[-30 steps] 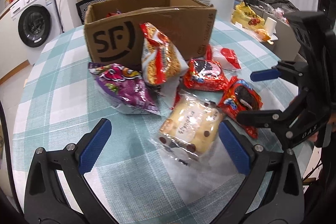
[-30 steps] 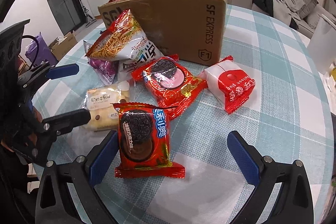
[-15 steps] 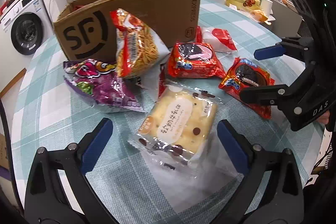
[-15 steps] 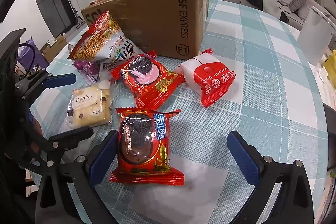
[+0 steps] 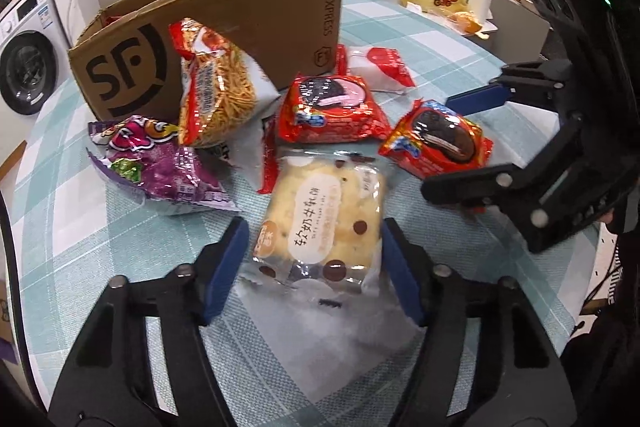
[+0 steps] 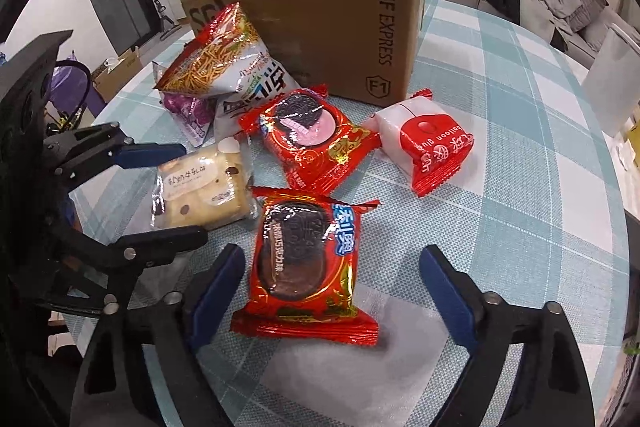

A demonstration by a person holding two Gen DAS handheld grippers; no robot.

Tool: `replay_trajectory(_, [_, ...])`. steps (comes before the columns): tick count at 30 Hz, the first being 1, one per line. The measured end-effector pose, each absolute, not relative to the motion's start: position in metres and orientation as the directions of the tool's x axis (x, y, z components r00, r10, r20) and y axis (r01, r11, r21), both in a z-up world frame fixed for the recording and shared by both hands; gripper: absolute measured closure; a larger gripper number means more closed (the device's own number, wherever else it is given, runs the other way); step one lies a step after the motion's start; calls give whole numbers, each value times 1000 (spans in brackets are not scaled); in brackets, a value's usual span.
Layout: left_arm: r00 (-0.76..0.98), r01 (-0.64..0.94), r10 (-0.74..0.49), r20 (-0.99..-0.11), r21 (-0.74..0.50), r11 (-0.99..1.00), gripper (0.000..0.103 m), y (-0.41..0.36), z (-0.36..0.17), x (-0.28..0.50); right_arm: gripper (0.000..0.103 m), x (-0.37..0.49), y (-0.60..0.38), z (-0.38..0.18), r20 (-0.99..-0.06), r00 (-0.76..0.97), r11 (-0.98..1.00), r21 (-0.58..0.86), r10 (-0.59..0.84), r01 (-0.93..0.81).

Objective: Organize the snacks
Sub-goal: 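Grasp the cream bread bag with the left tool while the right tool grasps the red cookie pack, then lift the bread bag with the left tool while the right tool lifts the cookie pack over the box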

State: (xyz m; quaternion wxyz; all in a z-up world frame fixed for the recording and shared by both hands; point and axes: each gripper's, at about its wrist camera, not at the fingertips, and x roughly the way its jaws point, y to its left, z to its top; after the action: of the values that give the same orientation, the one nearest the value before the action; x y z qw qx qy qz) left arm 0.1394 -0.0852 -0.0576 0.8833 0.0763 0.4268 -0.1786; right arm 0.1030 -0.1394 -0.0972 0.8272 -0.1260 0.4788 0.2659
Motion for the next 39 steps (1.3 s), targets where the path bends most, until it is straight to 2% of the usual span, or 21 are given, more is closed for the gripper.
replay_trajectory(1, [567, 389, -261, -781, -26, 921, 48, -86, -57, 139, 19, 102, -140, -96, -858, 397, 825, 53, 326, -563])
replay_trajectory(8, [571, 388, -261, -779, -24, 921, 49, -88, -57, 135, 24, 99, -139, -95, -855, 389, 812, 64, 345, -580])
replay_trajectory(15, [562, 398, -288, -775, -51, 916, 49, -84, -57, 133, 36, 93, -138, -90, -843, 394, 799, 66, 365, -598])
replay_trajectory(19, [565, 394, -295, -771, -62, 917, 49, -82, -55, 132, 48, 92, -137, -89, -841, 397, 795, 63, 368, -603])
replay_trajectory(21, [565, 393, -298, -769, -66, 917, 49, -80, -54, 131, 57, 93, -137, -89, -840, 395, 792, 65, 372, -608])
replay_trajectory(39, [600, 388, -330, -729, -96, 917, 49, -66, -29, 116, 58, 92, -146, -71, -799, 443, 799, 78, 408, -596])
